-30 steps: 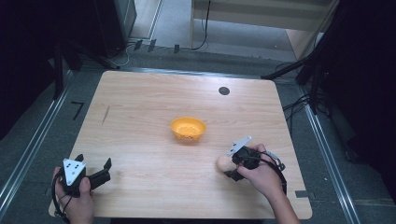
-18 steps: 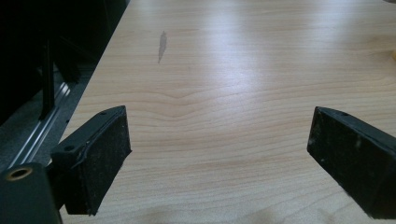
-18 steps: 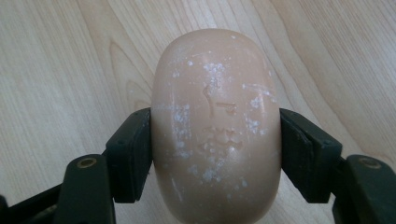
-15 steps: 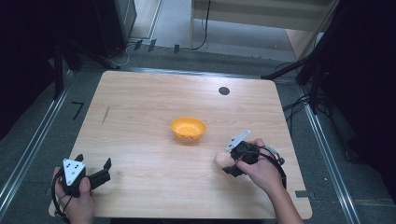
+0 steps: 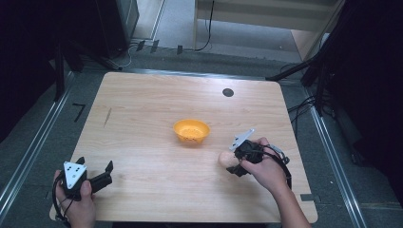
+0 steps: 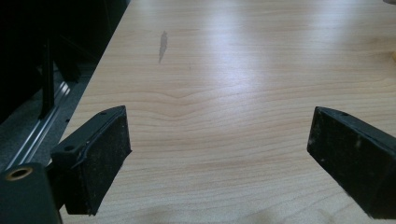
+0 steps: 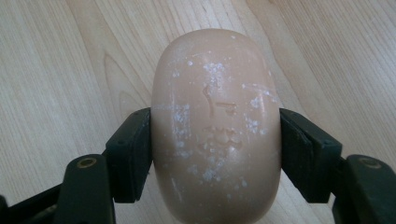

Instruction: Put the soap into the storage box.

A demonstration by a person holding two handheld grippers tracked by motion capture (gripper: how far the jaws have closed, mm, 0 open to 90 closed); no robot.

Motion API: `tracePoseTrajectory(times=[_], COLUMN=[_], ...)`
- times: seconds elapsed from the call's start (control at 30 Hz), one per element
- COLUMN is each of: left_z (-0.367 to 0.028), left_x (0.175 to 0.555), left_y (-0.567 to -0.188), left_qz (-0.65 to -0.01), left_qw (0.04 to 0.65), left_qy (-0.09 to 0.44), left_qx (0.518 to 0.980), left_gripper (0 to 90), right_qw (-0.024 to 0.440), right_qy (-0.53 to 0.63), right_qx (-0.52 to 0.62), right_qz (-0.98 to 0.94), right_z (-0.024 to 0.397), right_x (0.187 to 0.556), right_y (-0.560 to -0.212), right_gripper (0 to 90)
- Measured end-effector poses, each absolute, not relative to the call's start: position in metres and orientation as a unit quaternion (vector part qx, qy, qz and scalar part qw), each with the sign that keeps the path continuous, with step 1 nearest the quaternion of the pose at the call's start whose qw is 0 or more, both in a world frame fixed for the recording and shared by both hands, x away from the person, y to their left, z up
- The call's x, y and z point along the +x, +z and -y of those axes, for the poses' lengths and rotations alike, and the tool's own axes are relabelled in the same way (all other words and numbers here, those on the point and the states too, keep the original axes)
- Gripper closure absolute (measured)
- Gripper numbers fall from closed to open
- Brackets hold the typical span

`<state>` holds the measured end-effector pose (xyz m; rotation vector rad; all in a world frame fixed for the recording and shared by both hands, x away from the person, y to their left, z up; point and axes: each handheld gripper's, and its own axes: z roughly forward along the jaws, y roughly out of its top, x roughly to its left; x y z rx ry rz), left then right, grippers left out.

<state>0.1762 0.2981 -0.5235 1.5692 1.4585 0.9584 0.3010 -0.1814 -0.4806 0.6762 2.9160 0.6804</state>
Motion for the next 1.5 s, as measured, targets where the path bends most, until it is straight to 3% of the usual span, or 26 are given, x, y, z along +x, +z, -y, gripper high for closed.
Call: tracePoseTrajectory(times=[1.5], left_z=[-0.298], left_x=[0.177], left_y=[-0.523], left_qz=[-0.573], left_qw=[0.387], left_qy=[0.374], left_qx=[0.618], left_gripper=[6.3], right_qw=[0.046], right_qy=[0.228], right_qx=[0.161], right_qz=[-0.959], right_z=[0.157], right_x=[0.329], right_y=[-0.445], right_gripper=[33.5])
